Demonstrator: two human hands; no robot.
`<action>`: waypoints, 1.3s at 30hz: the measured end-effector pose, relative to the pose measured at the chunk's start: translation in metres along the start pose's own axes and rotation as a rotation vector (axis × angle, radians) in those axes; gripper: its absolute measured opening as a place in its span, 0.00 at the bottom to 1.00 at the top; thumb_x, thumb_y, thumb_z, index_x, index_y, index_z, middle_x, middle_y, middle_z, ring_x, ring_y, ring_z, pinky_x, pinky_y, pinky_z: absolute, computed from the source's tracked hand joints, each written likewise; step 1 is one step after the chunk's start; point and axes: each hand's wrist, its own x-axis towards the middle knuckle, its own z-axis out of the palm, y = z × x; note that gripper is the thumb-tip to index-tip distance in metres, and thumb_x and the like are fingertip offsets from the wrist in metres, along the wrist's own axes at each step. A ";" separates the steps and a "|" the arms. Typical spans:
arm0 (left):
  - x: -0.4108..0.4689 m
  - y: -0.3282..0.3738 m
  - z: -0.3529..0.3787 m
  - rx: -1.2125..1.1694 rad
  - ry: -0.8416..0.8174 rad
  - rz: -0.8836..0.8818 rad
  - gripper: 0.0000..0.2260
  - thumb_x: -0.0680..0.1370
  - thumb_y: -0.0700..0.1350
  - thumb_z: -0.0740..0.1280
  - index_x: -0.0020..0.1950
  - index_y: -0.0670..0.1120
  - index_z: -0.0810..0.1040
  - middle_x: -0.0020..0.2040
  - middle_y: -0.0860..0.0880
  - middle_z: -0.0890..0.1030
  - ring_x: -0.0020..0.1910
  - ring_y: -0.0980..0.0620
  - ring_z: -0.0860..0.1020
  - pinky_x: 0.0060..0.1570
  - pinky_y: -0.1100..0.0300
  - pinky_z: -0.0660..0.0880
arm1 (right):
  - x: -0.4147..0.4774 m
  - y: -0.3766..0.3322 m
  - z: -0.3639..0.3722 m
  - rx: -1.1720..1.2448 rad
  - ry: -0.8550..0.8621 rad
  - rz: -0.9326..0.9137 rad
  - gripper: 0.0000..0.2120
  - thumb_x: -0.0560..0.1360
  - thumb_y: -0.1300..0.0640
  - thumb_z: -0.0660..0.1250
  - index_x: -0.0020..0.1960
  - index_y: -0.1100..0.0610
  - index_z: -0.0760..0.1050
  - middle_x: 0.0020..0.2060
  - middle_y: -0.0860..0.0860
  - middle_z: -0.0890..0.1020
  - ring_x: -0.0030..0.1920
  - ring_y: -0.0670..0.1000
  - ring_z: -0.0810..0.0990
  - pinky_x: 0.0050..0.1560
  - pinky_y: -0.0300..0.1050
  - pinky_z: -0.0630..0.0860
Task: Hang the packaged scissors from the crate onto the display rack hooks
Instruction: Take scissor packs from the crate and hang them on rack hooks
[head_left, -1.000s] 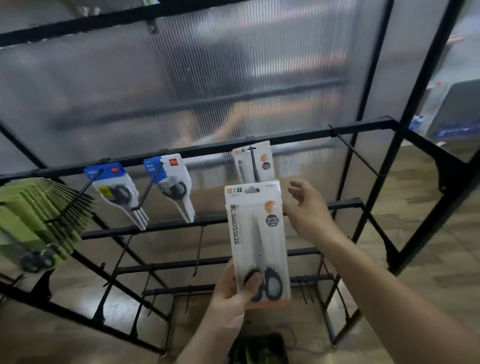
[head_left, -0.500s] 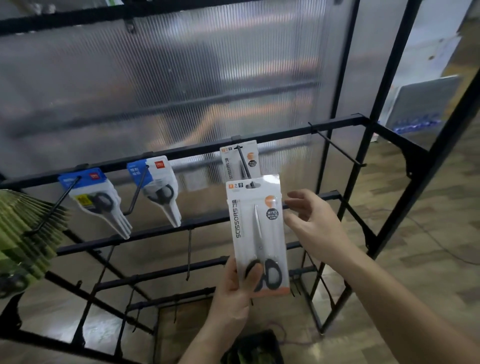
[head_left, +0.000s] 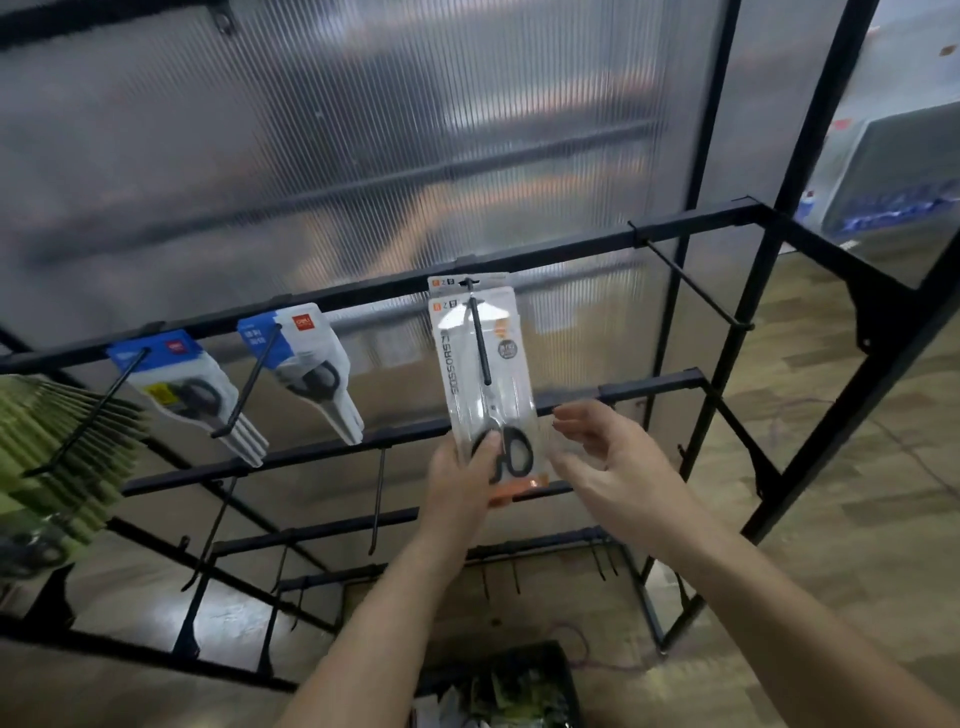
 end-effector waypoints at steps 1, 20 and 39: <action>0.011 0.005 0.005 0.061 0.033 0.012 0.04 0.84 0.47 0.65 0.57 0.50 0.79 0.51 0.47 0.86 0.49 0.47 0.85 0.43 0.54 0.83 | -0.001 0.004 -0.002 -0.001 -0.020 0.003 0.20 0.79 0.48 0.69 0.69 0.43 0.71 0.57 0.30 0.75 0.59 0.28 0.73 0.57 0.24 0.70; -0.106 0.040 -0.127 1.310 0.130 0.239 0.25 0.82 0.59 0.61 0.78 0.55 0.63 0.72 0.50 0.71 0.70 0.47 0.71 0.66 0.48 0.72 | -0.034 -0.061 0.036 -0.651 -0.151 -0.162 0.26 0.82 0.45 0.62 0.77 0.49 0.62 0.70 0.50 0.73 0.66 0.53 0.74 0.61 0.51 0.77; -0.223 -0.071 -0.257 1.287 0.027 0.355 0.26 0.83 0.56 0.60 0.79 0.52 0.61 0.74 0.51 0.70 0.73 0.48 0.67 0.72 0.51 0.67 | -0.202 -0.090 0.158 -0.973 -0.222 0.072 0.29 0.82 0.41 0.59 0.79 0.52 0.60 0.76 0.50 0.67 0.76 0.53 0.65 0.74 0.49 0.63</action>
